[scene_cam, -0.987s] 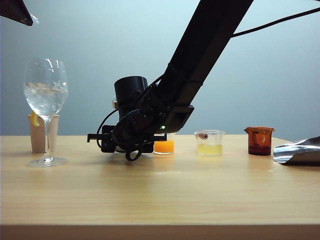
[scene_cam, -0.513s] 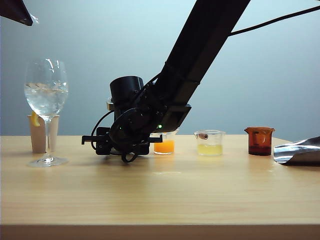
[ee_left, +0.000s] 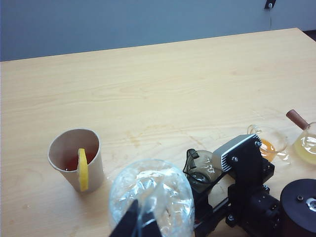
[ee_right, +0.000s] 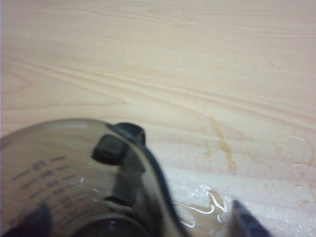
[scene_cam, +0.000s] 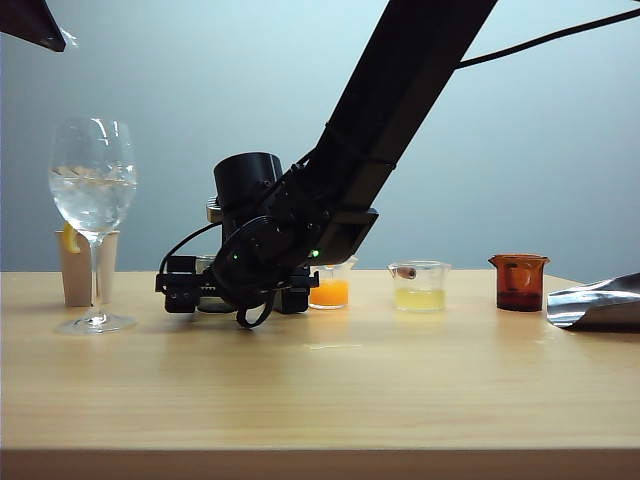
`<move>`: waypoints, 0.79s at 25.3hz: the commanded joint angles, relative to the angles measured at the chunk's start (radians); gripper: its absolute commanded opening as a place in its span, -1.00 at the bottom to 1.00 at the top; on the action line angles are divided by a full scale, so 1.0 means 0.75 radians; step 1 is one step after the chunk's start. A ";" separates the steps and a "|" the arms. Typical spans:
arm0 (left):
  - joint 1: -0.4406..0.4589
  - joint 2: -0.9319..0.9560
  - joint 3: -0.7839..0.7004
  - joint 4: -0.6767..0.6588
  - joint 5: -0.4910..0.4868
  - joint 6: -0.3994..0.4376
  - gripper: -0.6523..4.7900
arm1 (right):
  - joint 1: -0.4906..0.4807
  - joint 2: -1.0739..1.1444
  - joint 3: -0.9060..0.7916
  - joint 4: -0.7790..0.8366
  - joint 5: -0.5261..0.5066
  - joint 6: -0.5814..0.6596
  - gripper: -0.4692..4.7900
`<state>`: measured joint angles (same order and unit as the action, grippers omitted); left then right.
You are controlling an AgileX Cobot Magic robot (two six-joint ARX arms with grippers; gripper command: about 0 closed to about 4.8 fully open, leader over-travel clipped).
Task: Pick up the first measuring cup from the left, pour the coconut rum inside into the goblet, and finally put the measuring cup back in its original place.
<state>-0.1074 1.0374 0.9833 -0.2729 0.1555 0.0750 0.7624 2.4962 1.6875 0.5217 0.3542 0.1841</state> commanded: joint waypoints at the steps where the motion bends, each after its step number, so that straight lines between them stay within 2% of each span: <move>1: -0.001 -0.003 0.003 0.016 0.003 0.005 -0.77 | 0.003 -0.014 0.008 0.014 0.003 -0.001 1.00; 11: -0.001 -0.003 0.003 0.016 0.003 0.004 -0.78 | 0.000 -0.057 0.008 -0.022 0.003 0.004 1.00; 20: -0.001 -0.003 0.003 0.016 0.003 0.004 -0.78 | 0.007 -0.076 0.008 -0.184 -0.032 0.064 1.00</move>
<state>-0.1078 1.0374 0.9833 -0.2729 0.1555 0.0750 0.7654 2.4565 1.6894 0.4091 0.3355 0.2043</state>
